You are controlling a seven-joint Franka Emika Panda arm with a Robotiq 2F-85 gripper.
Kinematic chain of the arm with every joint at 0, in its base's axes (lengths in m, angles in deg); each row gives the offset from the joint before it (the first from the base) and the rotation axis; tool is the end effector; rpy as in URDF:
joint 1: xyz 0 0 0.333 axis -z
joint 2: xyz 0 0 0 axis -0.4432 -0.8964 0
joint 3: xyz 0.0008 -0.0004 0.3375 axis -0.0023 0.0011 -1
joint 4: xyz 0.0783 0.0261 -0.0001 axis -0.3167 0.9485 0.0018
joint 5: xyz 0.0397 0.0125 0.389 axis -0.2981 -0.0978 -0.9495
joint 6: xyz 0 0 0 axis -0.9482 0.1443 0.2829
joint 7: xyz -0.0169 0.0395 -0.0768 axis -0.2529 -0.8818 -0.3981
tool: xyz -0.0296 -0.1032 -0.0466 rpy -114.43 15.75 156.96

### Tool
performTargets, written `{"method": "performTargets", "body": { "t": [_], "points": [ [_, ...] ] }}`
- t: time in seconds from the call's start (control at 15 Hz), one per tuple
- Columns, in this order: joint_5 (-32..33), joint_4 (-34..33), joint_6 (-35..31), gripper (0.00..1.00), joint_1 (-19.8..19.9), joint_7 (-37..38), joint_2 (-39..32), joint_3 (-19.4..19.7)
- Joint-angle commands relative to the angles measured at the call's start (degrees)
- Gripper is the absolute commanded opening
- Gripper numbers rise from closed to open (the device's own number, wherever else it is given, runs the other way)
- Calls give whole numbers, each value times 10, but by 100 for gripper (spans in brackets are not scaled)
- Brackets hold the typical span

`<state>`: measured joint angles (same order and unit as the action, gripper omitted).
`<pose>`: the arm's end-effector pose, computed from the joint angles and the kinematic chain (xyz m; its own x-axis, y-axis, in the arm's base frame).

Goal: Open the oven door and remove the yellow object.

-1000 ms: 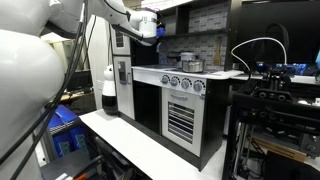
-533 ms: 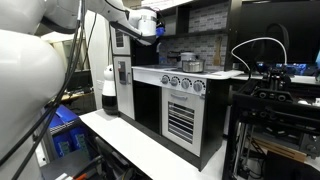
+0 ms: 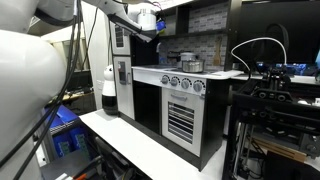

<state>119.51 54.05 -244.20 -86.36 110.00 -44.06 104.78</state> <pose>0.6745 0.3787 0.5511 -0.0203 0.6077 0.7939 0.2202 -0.7718 0.5965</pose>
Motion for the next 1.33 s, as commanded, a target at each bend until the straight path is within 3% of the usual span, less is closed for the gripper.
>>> {"method": "performTargets", "body": {
  "t": [0.0, 0.47, 1.27],
  "points": [
    [30, 37, 1, 44, -27, -25, 37, 8],
    [34, 53, 2, 44, -34, -49, 60, -3],
    [32, 137, 25, 44, -30, -116, 154, -93]
  ]
}}
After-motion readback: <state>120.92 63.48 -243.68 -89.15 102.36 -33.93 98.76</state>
